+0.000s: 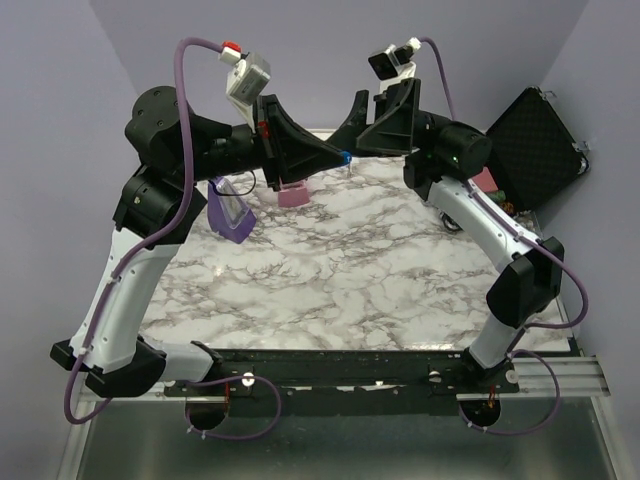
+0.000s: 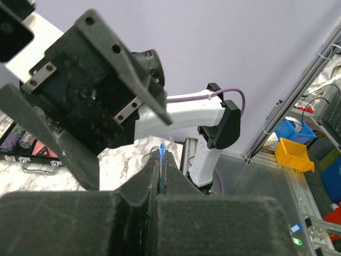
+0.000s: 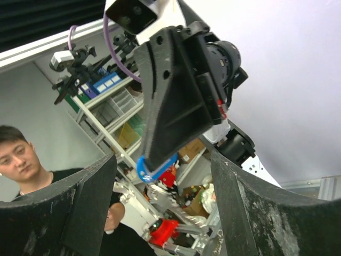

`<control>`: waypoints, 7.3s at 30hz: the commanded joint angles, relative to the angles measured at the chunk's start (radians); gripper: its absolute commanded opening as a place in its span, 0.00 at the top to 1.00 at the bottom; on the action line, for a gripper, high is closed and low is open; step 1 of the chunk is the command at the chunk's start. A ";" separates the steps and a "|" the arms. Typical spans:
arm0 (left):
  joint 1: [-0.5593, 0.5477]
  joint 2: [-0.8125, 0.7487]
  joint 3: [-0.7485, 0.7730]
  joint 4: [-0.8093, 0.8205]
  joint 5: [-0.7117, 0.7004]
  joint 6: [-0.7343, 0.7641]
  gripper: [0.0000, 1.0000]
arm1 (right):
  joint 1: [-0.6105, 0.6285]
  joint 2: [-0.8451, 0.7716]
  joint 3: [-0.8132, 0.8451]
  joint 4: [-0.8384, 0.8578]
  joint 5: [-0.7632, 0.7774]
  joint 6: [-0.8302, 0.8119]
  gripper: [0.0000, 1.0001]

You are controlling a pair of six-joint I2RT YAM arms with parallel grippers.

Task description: Remove the keys from the keyring

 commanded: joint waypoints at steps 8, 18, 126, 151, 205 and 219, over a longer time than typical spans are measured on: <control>0.054 -0.012 -0.063 0.190 0.052 -0.096 1.00 | 0.015 -0.027 -0.094 0.160 0.101 0.205 0.30; 0.077 -0.007 -0.131 0.268 0.023 -0.142 1.00 | 0.018 -0.040 -0.143 0.192 0.130 0.217 0.32; 0.258 -0.036 -0.273 0.383 0.017 -0.056 1.00 | 0.030 -0.001 -0.172 0.199 0.210 0.232 0.54; 0.251 -0.058 -0.290 0.413 0.046 -0.077 1.00 | 0.038 -0.026 -0.193 0.102 0.195 0.154 0.59; 0.222 -0.087 -0.295 0.374 0.046 -0.050 1.00 | 0.044 -0.118 -0.239 -0.219 0.170 -0.110 0.76; 0.215 -0.098 -0.301 0.389 0.052 -0.057 1.00 | 0.044 -0.133 -0.258 -0.234 0.168 -0.120 0.83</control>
